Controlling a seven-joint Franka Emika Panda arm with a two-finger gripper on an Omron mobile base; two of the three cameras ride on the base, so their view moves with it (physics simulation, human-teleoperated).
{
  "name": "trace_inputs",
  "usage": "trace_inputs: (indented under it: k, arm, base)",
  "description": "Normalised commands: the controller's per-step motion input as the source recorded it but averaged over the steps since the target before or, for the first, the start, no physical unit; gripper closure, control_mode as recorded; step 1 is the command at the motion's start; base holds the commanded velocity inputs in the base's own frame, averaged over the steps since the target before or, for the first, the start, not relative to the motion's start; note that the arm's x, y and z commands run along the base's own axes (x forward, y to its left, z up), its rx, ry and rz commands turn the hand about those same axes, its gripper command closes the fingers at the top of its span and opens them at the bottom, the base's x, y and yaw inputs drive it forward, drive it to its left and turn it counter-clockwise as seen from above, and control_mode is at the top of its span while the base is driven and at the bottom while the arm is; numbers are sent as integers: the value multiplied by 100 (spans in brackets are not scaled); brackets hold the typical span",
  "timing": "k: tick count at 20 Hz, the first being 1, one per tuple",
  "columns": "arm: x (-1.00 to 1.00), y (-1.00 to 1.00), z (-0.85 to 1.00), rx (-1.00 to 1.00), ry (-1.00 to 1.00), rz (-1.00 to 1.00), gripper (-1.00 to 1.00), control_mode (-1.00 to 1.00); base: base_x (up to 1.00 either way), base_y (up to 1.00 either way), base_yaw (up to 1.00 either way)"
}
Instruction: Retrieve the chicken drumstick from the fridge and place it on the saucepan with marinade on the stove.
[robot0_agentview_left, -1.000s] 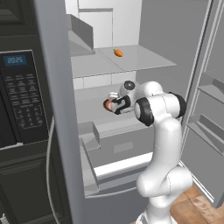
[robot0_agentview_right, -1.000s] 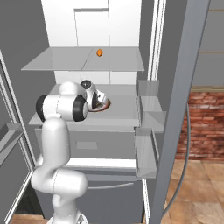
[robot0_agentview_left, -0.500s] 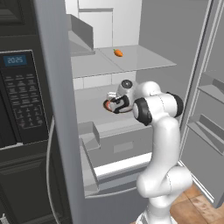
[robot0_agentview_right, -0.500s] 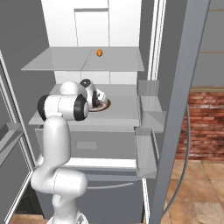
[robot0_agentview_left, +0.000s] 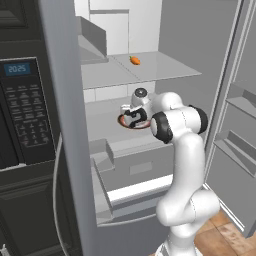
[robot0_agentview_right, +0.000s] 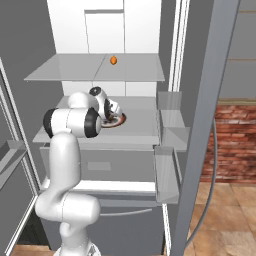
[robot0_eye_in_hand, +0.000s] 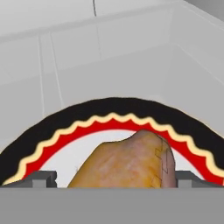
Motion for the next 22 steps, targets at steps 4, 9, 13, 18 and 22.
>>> trace_inputs:
  k: [4,9,13,18,22]
  arm:
    - [0,15,-28,0,0,0,100,-100]
    - [0,1,-19,2,-2,0,100,-100]
    - [0,0,-2,0,-1,0,100,-100]
    - [-2,0,0,0,-1,0,100,-100]
    - [-24,0,0,0,-12,0,100,-100]
  base:
    - [0,0,0]
    - [0,0,0]
    - [0,0,0]
    - [0,0,0]
    - [0,0,0]
